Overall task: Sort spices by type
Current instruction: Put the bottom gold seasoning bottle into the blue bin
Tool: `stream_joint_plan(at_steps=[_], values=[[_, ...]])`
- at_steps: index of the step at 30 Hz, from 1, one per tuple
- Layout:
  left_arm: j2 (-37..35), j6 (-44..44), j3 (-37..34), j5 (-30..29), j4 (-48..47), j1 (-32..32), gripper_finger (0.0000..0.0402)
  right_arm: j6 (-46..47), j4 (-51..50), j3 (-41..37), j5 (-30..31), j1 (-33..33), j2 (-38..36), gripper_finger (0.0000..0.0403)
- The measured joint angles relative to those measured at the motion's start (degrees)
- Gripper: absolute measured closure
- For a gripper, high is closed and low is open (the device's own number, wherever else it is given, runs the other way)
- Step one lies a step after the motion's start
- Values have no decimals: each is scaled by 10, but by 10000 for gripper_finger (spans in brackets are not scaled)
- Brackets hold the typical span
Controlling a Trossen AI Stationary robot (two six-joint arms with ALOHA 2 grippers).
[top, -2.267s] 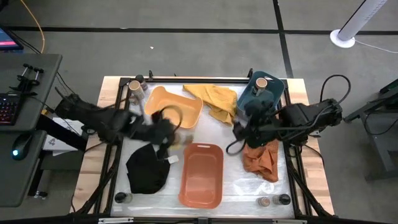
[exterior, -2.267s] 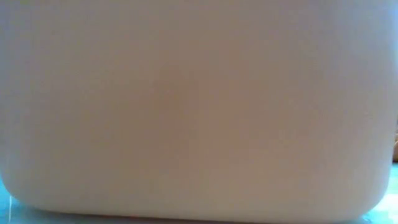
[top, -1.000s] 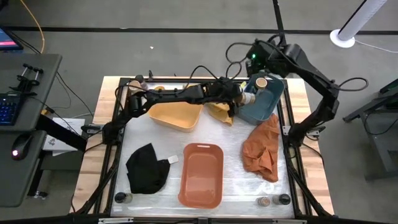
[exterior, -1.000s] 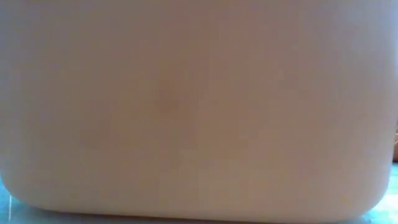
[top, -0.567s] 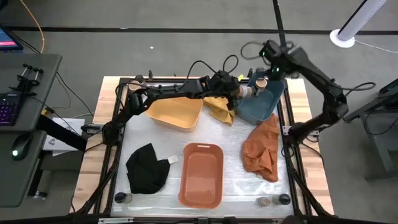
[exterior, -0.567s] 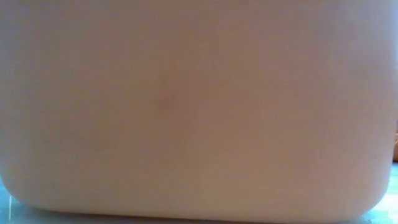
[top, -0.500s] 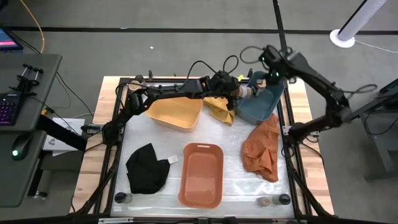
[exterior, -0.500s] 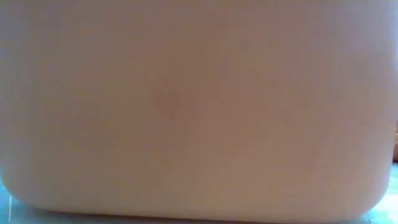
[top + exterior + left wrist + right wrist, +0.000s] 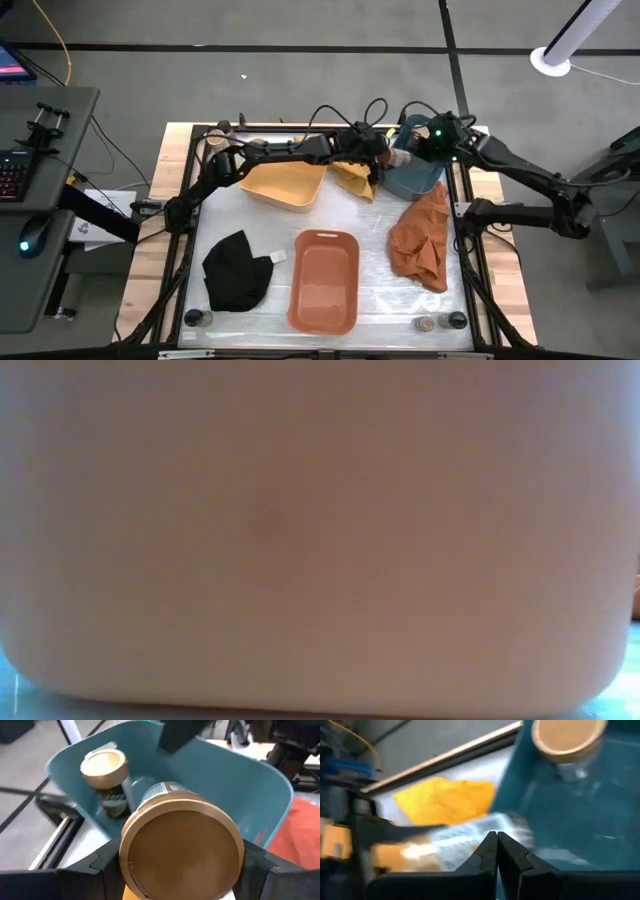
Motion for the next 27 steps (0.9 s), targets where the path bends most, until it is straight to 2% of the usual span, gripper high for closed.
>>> stream_joint_plan(at_steps=[6,23,27], values=[[15,5,0,0,-10,-8,161,31,64,-42,-4,20,10,402],[20,16,1,-10,11,-10,142,38,59,-50,-2,37,35,403],[21,23,0,-10,16,-10,124,38,53,-50,2,37,35,403]])
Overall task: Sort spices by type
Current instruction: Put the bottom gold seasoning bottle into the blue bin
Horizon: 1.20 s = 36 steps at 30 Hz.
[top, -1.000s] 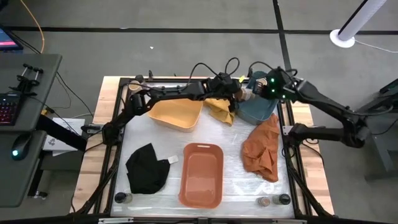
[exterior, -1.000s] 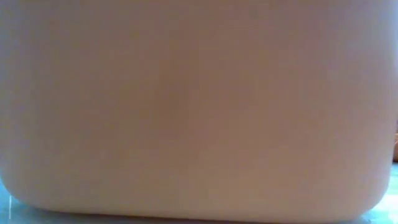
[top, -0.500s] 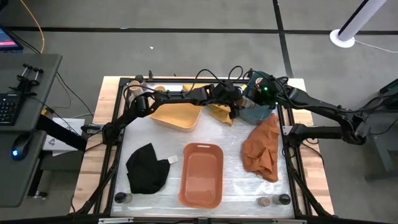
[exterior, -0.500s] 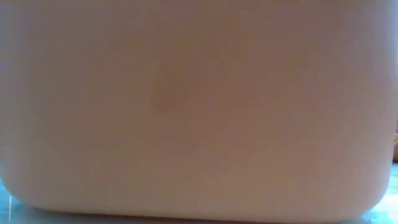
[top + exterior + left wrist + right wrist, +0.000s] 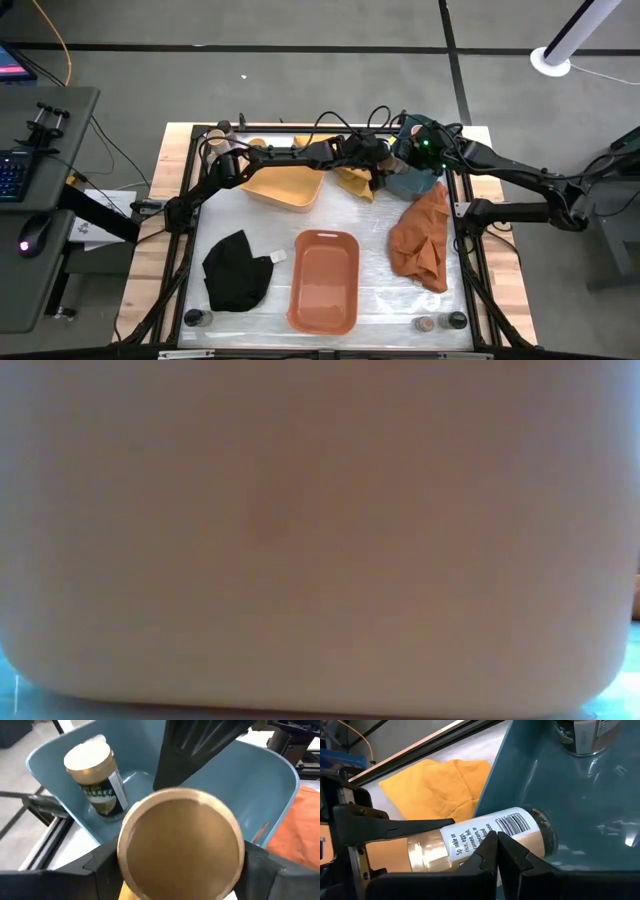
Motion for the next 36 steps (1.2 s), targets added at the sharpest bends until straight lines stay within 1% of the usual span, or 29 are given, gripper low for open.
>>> stream_joint_plan(at_steps=[4,7,12,15,18,21,23,25,26,28,31,33,36], values=[[0,27,1,0,11,0,97,0,-5,0,0,0,3,403],[0,28,1,0,12,0,81,0,-5,0,0,0,10,403],[0,31,1,0,7,0,73,-1,-5,0,-1,0,25,403],[-1,57,1,-4,-1,1,73,-15,-4,0,-1,0,26,403],[-21,95,0,-24,-17,3,73,-34,-6,5,-1,-5,23,403],[-59,131,0,-47,-50,10,73,-67,-6,27,-1,-8,10,403],[-85,136,0,-51,-84,19,73,-88,-15,48,-8,-8,1,403],[-113,118,0,-50,-126,30,74,-105,-40,76,-39,-8,-3,403],[-127,104,0,-41,-148,36,75,-109,-62,89,-58,-6,-1,403],[-156,61,0,3,-190,53,76,-111,-112,109,-80,3,8,403],[-190,-6,1,97,-238,80,77,-111,-160,121,-83,24,31,403],[-204,-34,1,148,-264,95,77,-111,-175,121,-85,36,53,403],[-224,-53,0,187,-281,106,78,-111,-195,120,-72,50,94,403]])
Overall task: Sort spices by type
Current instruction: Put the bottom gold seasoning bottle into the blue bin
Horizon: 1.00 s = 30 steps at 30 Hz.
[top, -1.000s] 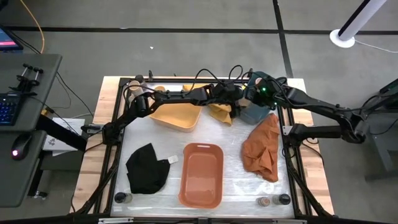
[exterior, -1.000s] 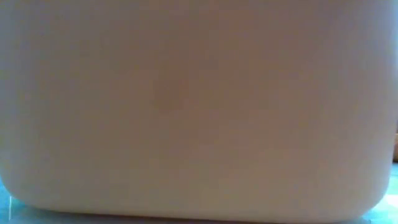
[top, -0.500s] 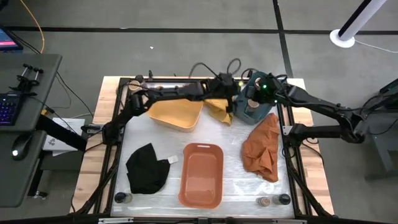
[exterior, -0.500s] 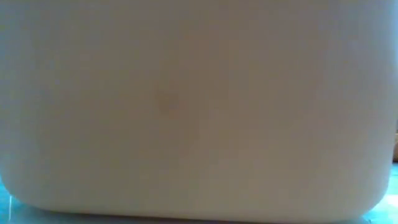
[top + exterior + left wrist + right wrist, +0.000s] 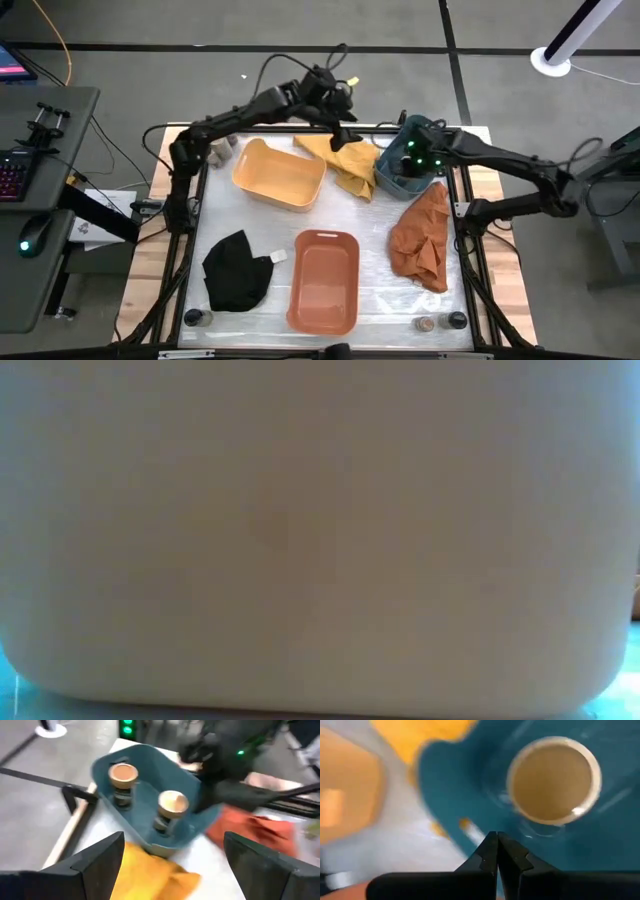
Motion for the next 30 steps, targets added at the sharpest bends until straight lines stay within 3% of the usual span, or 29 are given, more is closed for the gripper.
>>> stream_joint_plan(at_steps=[3,10,23,30], values=[[-22,-1,0,26,-10,-1,78,0,2,0,1,6,35,403],[-66,-11,0,24,-12,-14,78,2,1,0,38,9,74,403],[-176,-25,0,22,-21,-13,78,5,5,0,118,-50,76,403],[-265,-13,0,-1,-36,-4,78,0,-12,0,126,-78,75,403]])
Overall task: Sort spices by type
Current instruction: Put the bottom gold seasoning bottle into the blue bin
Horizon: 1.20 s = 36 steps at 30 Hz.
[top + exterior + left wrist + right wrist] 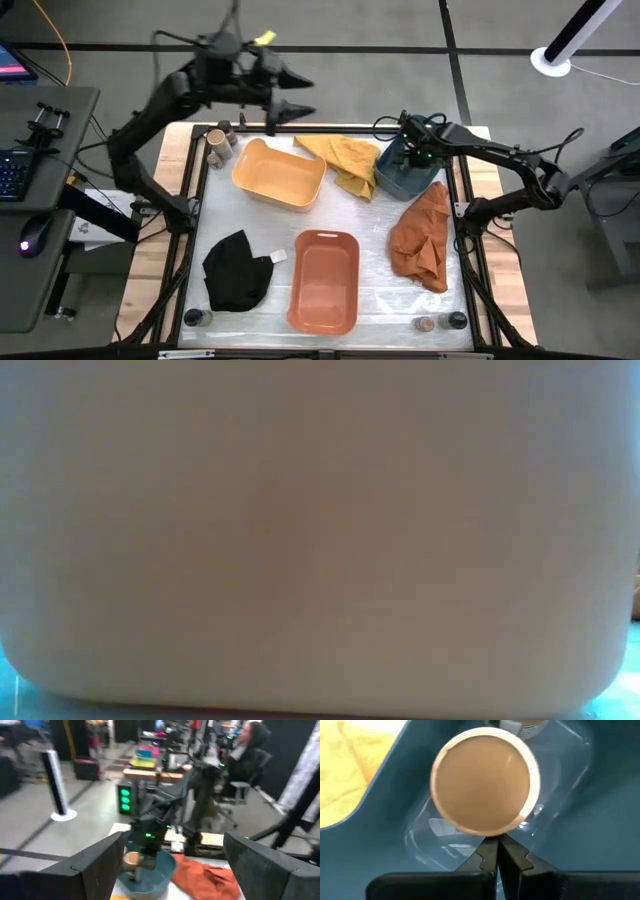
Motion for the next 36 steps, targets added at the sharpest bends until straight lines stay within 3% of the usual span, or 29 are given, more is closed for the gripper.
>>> stream_joint_plan(at_steps=[3,8,10,20,36], values=[[-35,18,0,-36,-21,4,78,0,11,9,-28,4,-7,403],[-90,43,0,-103,-37,4,78,0,110,27,-110,21,-6,403],[-104,47,0,-123,-39,4,78,0,139,32,-116,22,7,403],[-124,41,0,-153,-80,4,78,-41,116,33,-40,27,97,403],[-119,27,-3,-154,-103,4,78,-53,1,33,91,6,67,403]])
